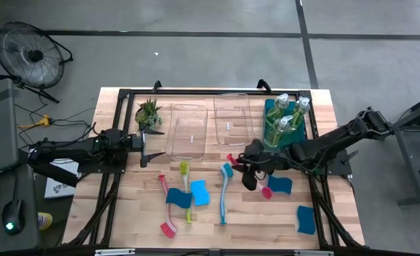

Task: Pick & Place Kitchen Sink Supplies
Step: Put the right red dishwashing brush into the right transparent bin

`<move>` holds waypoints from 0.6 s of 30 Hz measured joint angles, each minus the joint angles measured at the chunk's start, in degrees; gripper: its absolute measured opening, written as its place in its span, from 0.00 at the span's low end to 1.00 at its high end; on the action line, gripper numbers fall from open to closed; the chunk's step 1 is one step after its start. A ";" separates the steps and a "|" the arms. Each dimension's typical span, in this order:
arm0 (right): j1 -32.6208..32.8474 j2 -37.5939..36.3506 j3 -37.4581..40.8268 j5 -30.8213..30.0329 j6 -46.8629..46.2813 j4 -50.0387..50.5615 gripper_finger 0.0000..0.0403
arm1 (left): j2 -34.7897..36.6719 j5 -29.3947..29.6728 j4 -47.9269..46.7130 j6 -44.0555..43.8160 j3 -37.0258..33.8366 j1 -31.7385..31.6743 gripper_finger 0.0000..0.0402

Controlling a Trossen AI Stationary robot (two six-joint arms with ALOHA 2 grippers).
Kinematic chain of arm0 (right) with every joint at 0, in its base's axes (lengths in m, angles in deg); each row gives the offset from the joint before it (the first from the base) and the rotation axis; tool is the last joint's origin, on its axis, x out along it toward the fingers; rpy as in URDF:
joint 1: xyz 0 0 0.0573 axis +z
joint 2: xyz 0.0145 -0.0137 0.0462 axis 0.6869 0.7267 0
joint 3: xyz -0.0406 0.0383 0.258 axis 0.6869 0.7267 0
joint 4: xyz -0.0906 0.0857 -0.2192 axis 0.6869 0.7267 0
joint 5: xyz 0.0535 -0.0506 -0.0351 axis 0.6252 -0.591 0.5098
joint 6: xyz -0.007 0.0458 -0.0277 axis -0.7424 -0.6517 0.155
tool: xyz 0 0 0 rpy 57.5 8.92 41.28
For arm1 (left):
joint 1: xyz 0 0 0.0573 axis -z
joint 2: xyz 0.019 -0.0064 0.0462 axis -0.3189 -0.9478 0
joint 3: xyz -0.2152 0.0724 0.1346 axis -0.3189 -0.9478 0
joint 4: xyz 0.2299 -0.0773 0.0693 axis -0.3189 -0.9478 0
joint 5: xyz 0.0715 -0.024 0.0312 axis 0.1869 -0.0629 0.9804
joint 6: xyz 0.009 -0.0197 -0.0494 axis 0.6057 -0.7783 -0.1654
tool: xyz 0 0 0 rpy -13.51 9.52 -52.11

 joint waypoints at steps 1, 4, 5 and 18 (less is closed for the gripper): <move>-0.28 0.01 0.00 0.00 0.82 -0.68 0.24 | 0.01 0.00 0.01 0.00 0.00 0.00 0.91; -1.03 0.01 -0.02 -0.02 3.53 -2.47 0.24 | 0.02 0.00 0.00 0.00 0.00 0.00 0.91; -1.20 0.01 -0.02 0.00 4.45 -2.86 0.24 | 0.02 0.00 0.00 0.00 0.00 0.00 0.91; -1.21 0.03 -0.04 0.35 23.07 -12.68 0.24 | 0.01 0.02 0.02 0.00 0.00 -0.02 0.91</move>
